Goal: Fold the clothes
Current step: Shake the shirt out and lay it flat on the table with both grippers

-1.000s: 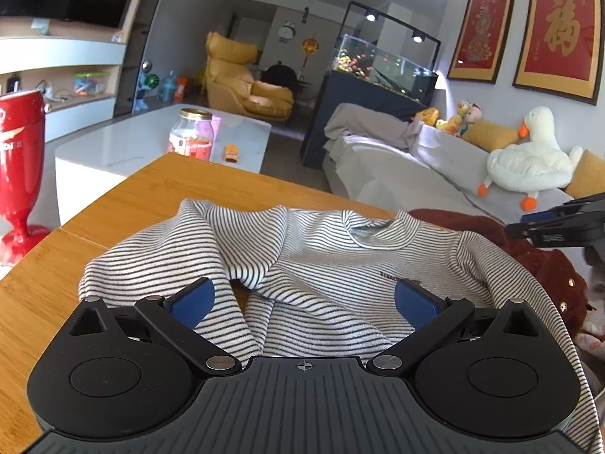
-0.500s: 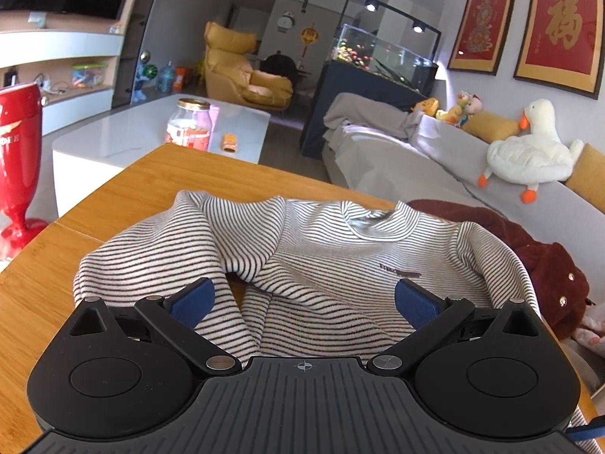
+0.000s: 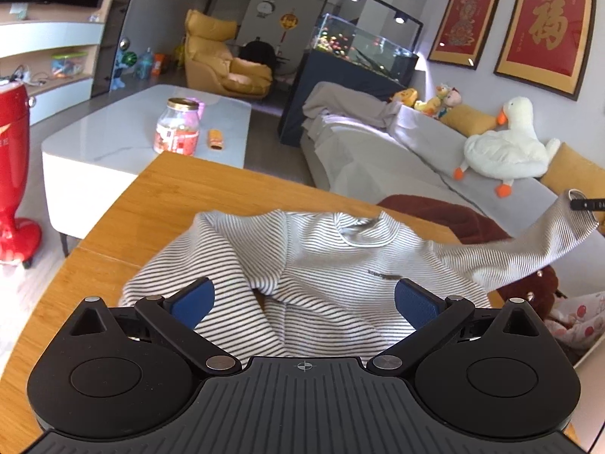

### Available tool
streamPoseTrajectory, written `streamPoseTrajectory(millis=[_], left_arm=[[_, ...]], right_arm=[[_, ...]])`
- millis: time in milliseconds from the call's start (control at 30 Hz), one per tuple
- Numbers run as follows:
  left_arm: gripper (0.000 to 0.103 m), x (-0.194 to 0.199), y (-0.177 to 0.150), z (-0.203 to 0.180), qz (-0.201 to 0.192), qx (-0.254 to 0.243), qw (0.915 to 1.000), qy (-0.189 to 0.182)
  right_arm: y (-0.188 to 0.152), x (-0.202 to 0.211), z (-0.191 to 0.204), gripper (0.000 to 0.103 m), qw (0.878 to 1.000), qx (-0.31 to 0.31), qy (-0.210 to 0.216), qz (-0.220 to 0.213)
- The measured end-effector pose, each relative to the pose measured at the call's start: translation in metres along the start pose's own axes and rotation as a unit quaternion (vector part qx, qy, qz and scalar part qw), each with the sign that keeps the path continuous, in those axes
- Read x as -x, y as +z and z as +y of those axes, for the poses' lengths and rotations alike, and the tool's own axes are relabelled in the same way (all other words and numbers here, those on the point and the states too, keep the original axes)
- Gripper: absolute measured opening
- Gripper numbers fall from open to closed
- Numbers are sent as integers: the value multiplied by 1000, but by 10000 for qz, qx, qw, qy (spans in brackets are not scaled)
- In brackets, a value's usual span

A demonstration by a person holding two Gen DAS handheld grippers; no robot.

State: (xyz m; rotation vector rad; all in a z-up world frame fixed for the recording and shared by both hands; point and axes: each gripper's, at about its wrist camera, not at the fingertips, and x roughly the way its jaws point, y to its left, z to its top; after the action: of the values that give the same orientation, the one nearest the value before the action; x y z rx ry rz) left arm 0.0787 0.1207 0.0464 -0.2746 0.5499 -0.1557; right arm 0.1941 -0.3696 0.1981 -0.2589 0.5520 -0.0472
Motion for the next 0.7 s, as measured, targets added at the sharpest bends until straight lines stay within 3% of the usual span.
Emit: streamPoseTrajectory(millis=[100,233,367,467,567,700], left_arm=[[103,7,-5,6,108,-262,9993,245],[103,17,-15,7,376,-829,9948,450],[103,27,-27,2,577,-1488,9860,486],[103,35,-35,-5,698,-1933,9780,346],[103,37,-46,-25,801,-2353,9686,28],[103,35,-63,-50,926,-2828,9542,-313]], right_arm=[[-2,-37,-20,10,9991,-261,-237,256],[-15,-75,-17,12,9940,-279,-832,659],[-20,-72,-6,29,9946,-256,-852,539],[-19,-45,19,35,9986,-11,-435,308],[-22,-4,53,52,9983,167,515,204],[-53,54,109,61,9825,919,1606,211]])
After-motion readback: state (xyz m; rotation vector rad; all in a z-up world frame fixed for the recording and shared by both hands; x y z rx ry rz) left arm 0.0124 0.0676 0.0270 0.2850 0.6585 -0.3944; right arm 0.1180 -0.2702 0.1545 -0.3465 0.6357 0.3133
